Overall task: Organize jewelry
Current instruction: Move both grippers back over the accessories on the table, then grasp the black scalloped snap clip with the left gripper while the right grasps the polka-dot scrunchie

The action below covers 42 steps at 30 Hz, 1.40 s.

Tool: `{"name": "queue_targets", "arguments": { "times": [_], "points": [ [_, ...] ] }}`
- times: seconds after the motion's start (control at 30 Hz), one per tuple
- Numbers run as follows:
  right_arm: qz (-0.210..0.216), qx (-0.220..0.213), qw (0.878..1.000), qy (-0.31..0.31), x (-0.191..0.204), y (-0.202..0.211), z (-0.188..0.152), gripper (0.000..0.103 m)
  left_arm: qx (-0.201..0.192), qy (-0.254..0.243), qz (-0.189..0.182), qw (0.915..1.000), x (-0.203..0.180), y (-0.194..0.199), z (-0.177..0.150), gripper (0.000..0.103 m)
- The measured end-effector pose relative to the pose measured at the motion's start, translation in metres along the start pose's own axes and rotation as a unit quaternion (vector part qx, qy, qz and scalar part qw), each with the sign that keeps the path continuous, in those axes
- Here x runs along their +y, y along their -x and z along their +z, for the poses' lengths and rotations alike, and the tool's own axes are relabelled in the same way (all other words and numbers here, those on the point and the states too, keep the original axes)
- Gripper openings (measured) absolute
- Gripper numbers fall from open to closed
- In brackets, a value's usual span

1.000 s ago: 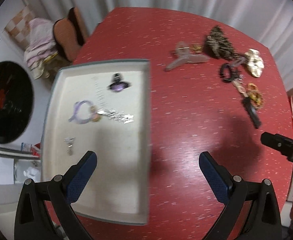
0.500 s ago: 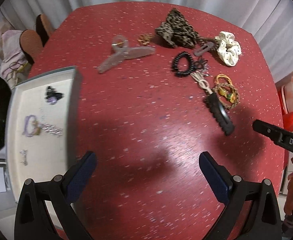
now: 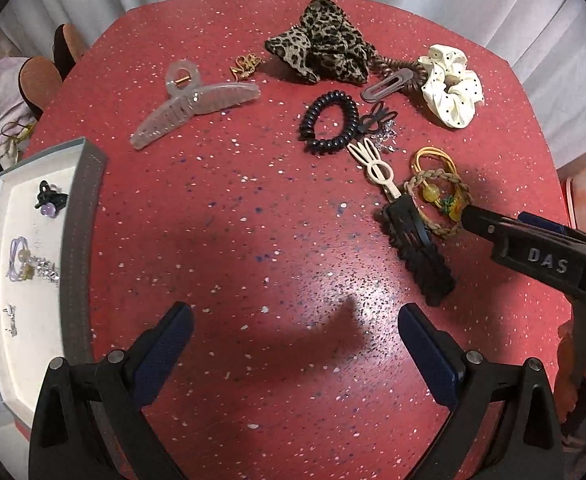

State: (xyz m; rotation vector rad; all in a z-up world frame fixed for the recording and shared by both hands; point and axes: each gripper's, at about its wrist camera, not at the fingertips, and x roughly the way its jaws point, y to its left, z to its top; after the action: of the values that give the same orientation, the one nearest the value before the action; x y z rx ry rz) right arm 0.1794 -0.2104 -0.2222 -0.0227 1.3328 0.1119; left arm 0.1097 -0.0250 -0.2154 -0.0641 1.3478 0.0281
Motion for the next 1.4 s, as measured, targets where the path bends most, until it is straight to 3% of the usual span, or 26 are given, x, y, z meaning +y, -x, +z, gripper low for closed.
{"name": "queue_targets", "arguments": {
  "times": [0.27, 0.67, 1.0, 1.07, 1.2, 1.4],
  "points": [
    [-0.029, -0.003, 0.999, 0.017, -0.005, -0.010, 0.001, 0.084, -0.002, -0.008, -0.018, 0.9998, -0.014, -0.006, 0.003, 0.102],
    [-0.038, -0.004, 0.999, -0.011, -0.050, -0.008, -0.006, 0.084, 0.001, -0.010, -0.041, 0.9991, -0.053, -0.027, 0.022, 0.102],
    [-0.034, 0.001, 0.999, -0.031, -0.078, -0.006, -0.007, 0.084, 0.002, -0.021, -0.003, 0.9998, -0.081, -0.053, 0.032, 0.102],
    [-0.032, 0.001, 0.999, -0.037, -0.087, -0.006, -0.024, 0.084, 0.001, -0.028, 0.003, 0.9996, -0.082, -0.055, 0.032, 0.102],
    [-0.026, 0.006, 0.999, -0.044, -0.099, -0.007, -0.037, 0.084, -0.007, -0.042, 0.017, 0.9989, -0.077, -0.052, 0.028, 0.094],
    [-0.013, 0.003, 0.999, -0.050, -0.111, -0.005, -0.045, 0.084, -0.009, -0.041, 0.019, 0.9989, -0.056, -0.051, 0.024, 0.092]
  ]
}}
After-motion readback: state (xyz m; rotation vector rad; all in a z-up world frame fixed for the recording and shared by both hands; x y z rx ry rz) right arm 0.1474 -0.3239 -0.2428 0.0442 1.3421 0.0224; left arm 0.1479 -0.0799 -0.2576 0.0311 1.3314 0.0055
